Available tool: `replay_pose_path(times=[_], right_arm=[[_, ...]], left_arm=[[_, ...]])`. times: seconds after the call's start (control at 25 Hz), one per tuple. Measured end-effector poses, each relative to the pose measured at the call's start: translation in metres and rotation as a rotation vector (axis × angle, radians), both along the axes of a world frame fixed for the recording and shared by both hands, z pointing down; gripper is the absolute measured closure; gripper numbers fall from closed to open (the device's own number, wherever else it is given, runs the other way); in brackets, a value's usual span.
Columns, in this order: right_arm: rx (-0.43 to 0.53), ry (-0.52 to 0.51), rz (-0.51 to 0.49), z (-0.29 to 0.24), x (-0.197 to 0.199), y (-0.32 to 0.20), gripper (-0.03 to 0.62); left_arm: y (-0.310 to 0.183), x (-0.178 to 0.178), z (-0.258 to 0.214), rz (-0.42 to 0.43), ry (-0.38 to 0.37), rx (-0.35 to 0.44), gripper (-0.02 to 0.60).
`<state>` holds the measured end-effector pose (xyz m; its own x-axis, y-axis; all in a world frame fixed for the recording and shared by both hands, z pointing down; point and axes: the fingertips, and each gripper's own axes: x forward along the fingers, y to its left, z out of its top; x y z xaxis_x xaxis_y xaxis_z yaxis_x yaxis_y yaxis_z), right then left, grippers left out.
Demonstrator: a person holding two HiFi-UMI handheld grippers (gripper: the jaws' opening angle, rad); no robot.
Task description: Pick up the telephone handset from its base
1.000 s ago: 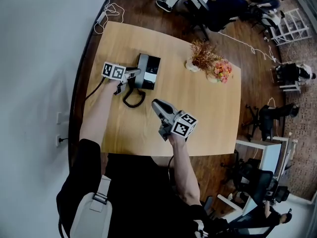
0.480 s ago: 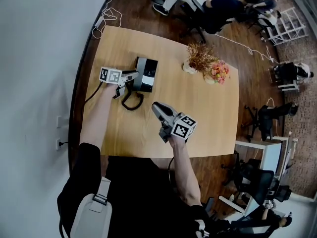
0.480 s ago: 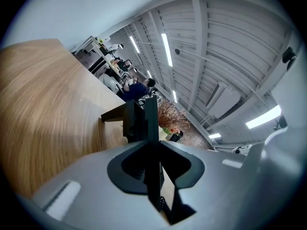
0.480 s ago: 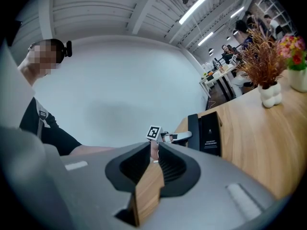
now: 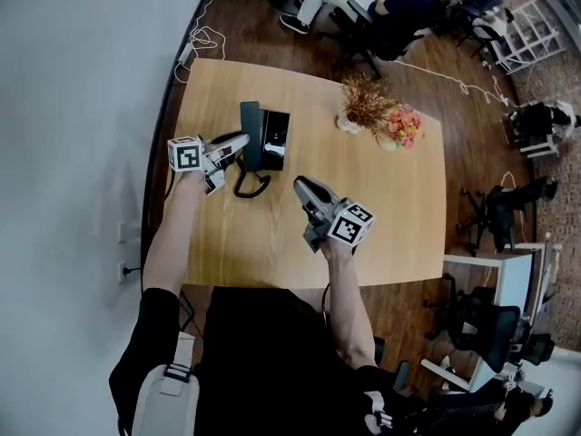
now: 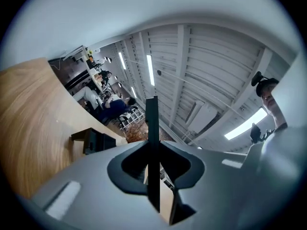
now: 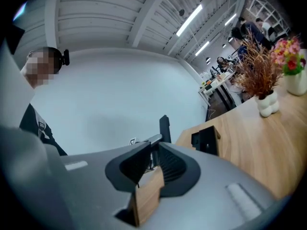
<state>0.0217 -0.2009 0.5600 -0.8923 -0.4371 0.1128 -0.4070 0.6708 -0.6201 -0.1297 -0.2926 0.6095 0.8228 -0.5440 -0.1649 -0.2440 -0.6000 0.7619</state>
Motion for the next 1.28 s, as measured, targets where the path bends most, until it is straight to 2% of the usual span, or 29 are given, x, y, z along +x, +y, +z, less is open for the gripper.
replay_pose_path(times=[0.24, 0.4, 0.56, 0.68, 0.8, 0.92, 1.28], right_arm=[[0.059, -0.055, 0.018, -0.033, 0.008, -0.014, 0.549], [0.113, -0.085, 0.047, -0.062, 0.03, -0.007, 0.549], [0.149, -0.108, 0.062, -0.076, 0.032, -0.011, 0.549], [0.152, -0.133, 0.058, -0.079, 0.035, -0.02, 0.549], [0.158, -0.15, 0.046, -0.082, 0.039, -0.022, 0.549], [0.172, -0.158, 0.046, -0.083, 0.043, -0.024, 0.549], [0.168, -0.171, 0.031, -0.087, 0.038, -0.025, 0.549]], left_arm=[[0.029, -0.001, -0.077, 0.008, -0.016, 0.123, 0.508], [0.058, 0.016, -0.128, 0.043, -0.029, 0.213, 0.508], [0.083, 0.014, -0.161, 0.067, -0.03, 0.288, 0.508], [0.089, 0.017, -0.174, 0.055, -0.021, 0.296, 0.508], [0.095, 0.025, -0.177, 0.048, -0.046, 0.309, 0.508], [0.095, 0.031, -0.179, 0.055, -0.036, 0.312, 0.508], [0.102, 0.041, -0.176, 0.082, -0.07, 0.299, 0.508]])
